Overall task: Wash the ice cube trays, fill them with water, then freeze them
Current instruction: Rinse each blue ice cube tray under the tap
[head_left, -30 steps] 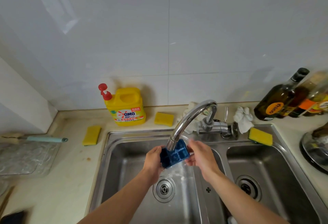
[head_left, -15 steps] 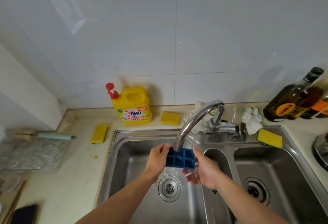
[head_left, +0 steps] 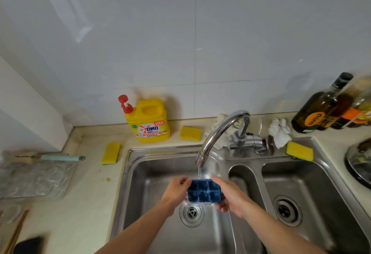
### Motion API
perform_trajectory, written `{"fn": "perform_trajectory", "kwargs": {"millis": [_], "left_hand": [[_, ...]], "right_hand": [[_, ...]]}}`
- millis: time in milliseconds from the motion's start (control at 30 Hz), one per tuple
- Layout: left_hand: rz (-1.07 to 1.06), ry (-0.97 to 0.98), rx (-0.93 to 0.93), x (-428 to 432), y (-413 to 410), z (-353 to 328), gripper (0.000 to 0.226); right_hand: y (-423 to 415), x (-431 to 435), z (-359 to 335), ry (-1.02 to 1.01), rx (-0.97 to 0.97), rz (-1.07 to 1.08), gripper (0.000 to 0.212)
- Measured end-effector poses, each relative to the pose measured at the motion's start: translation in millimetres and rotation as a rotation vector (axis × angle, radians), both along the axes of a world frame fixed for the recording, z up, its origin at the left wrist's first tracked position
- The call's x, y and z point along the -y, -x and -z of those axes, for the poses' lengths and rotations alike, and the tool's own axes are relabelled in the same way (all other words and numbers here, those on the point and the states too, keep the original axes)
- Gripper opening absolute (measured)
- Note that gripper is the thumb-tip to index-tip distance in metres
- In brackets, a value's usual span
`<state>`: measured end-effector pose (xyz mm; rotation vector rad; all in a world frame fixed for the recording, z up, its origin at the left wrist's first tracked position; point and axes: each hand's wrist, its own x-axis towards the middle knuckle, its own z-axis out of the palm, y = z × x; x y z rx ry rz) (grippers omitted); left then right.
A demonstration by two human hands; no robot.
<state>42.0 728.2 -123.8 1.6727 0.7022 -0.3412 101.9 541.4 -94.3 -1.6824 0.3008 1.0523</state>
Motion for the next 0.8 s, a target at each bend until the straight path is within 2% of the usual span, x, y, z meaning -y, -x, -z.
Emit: {"fn": "perform_trajectory", "kwargs": {"millis": [100,233,333,433,533,633,800], "left_hand": [[0.061,0.056,-0.075,8.2,9.2,9.8,0.022],[0.076,0.097,-0.129,17.8,16.4,24.3,0.023],[0.062,0.115,-0.110,25.8,15.8,33.1,0.023],[0.036,0.099,-0.009,36.0,13.9,32.4,0.020],[0.049,0.107,0.130,51.7,2.8,18.8,0.017],[0.058,0.084,0.274,71.6,-13.4,-5.9,0.015],[0.216,-0.014,0.534,112.6,-36.8,-49.8,0.012]], "right_hand": [[14.3,10.2,9.7,0.105,0.057,-0.004,0.046],[30.3,20.4,17.4,0.134,0.134,-0.024,0.033],[40.1,27.4,19.9,0.180,0.212,-0.021,0.026],[49.7,37.3,18.1,0.183,0.310,-0.059,0.017],[49.6,50.4,10.0,0.243,0.492,-0.032,0.026],[42.7,66.8,-4.0,0.322,0.654,-0.036,0.044],[33.6,111.5,-38.5,0.410,0.763,0.026,0.058]]}}
